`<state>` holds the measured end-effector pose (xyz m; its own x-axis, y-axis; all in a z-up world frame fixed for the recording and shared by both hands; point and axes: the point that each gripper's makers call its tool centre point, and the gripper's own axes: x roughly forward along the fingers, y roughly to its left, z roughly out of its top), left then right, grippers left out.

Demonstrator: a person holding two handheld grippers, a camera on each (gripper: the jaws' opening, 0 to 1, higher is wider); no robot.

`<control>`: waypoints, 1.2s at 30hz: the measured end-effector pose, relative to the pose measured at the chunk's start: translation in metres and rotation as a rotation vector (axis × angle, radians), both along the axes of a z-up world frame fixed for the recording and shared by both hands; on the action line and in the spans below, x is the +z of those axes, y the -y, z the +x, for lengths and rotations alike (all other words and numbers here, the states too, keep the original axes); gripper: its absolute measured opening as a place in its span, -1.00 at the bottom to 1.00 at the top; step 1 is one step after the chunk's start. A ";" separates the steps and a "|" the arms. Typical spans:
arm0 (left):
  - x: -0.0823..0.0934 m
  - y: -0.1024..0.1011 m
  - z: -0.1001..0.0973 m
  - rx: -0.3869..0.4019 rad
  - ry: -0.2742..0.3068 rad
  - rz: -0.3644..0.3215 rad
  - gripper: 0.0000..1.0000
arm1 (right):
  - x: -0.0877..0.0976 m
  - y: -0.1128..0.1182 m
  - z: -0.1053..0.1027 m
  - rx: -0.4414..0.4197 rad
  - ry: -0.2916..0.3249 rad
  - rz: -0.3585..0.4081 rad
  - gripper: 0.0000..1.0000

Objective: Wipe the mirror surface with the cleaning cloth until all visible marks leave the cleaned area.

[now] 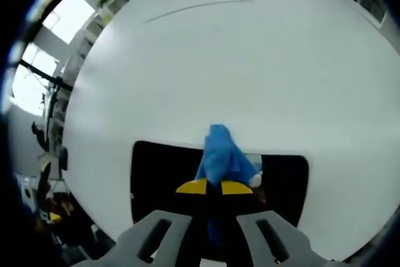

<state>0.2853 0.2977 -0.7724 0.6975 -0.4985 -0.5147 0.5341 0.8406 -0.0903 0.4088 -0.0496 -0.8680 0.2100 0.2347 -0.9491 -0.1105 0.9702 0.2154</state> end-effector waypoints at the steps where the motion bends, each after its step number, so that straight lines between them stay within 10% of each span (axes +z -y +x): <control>1: 0.000 0.000 -0.001 0.000 0.000 0.001 0.99 | 0.000 -0.001 0.000 0.001 0.000 0.000 -1.00; 36: -0.004 -0.008 -0.008 0.015 -0.009 -0.001 0.99 | -0.004 -0.085 0.008 0.042 -0.003 0.114 -1.00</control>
